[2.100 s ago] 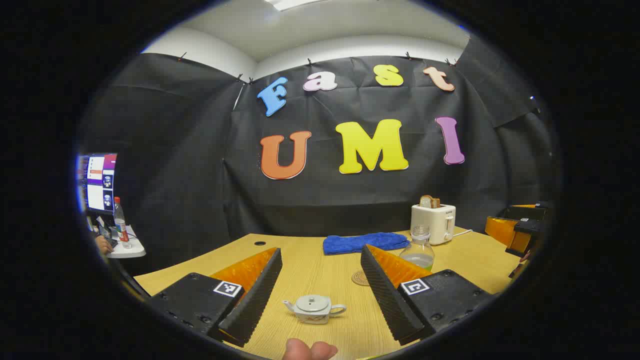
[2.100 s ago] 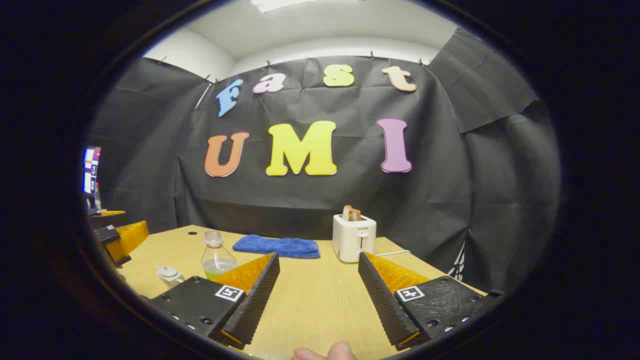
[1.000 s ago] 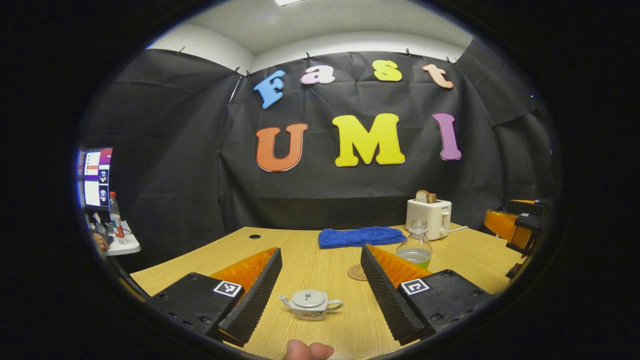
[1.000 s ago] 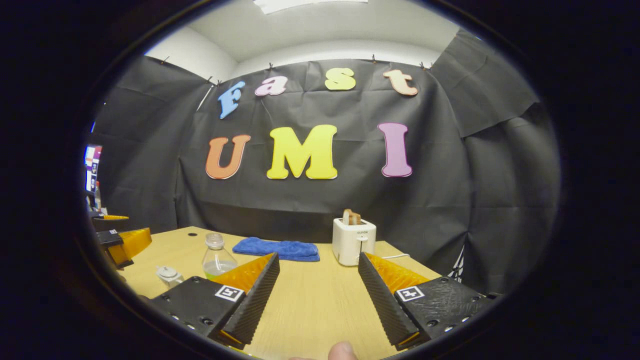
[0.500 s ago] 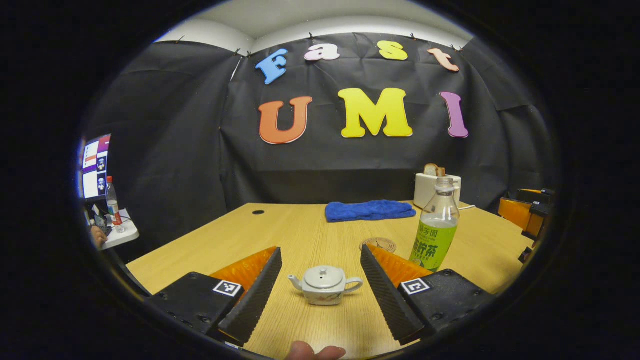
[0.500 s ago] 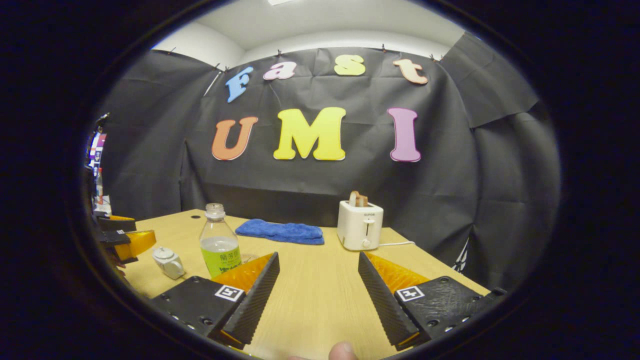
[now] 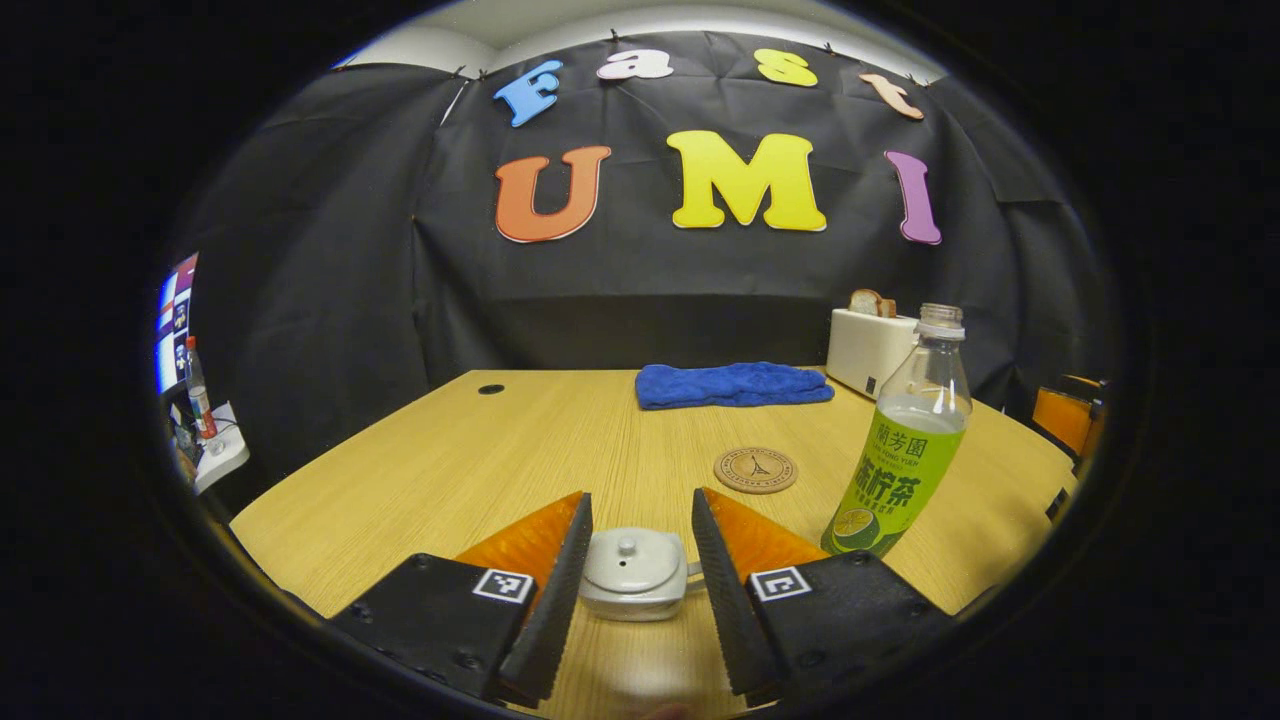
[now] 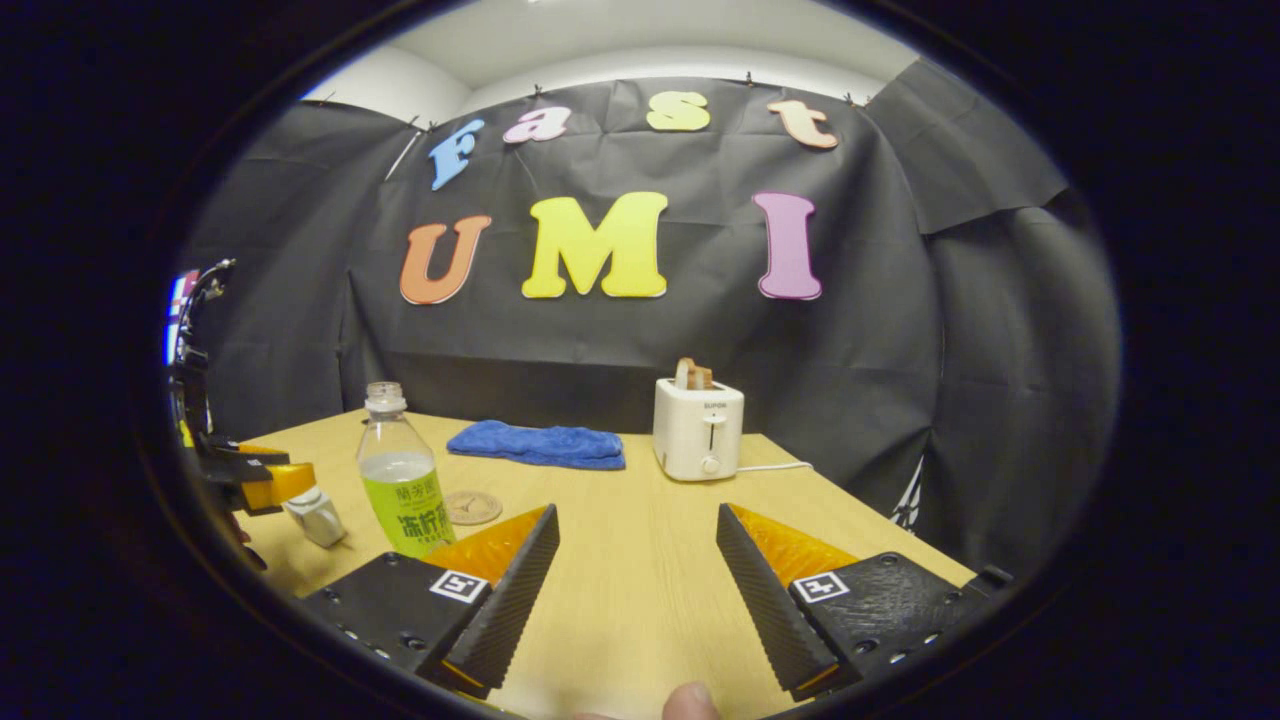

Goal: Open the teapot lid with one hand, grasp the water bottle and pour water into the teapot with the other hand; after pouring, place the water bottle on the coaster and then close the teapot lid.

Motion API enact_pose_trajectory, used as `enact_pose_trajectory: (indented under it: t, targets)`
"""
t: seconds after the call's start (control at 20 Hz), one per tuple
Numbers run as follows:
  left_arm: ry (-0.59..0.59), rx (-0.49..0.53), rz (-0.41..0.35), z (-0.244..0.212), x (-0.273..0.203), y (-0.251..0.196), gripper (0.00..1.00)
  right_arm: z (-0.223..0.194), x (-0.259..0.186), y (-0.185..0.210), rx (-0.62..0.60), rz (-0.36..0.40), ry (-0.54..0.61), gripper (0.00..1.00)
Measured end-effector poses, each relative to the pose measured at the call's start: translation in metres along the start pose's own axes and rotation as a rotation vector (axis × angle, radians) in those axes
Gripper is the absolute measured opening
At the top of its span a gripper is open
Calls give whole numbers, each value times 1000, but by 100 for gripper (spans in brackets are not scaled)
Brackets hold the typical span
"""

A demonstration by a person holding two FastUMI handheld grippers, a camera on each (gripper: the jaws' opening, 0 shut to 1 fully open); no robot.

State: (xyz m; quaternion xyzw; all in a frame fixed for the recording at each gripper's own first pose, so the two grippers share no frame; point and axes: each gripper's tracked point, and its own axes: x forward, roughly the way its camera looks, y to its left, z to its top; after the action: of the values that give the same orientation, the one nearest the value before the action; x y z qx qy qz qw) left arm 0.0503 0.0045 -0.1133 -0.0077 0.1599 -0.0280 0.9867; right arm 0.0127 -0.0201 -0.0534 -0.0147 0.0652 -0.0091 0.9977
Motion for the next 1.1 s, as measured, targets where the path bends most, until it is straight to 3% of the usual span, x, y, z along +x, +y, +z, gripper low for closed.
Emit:
enact_pose_trajectory:
  t: [0.25,0.3,0.55,0.9,1.1]
  targets:
    - [35,-2,20,-9,10,2,38,-10,4,9,-37,39,31,94]
    - [42,8,27,-11,10,3,37,-13,4,14,-52,57,36,95]
    - [27,8,44,-8,12,9,6,-17,1,44,-85,173,39,95]
    - [-59,-10,30,24,-6,13,2,-17,-12,92,-88,366,14,96]
    - [-85,-28,25,33,-23,20,2,-21,-12,121,-114,421,21,95]
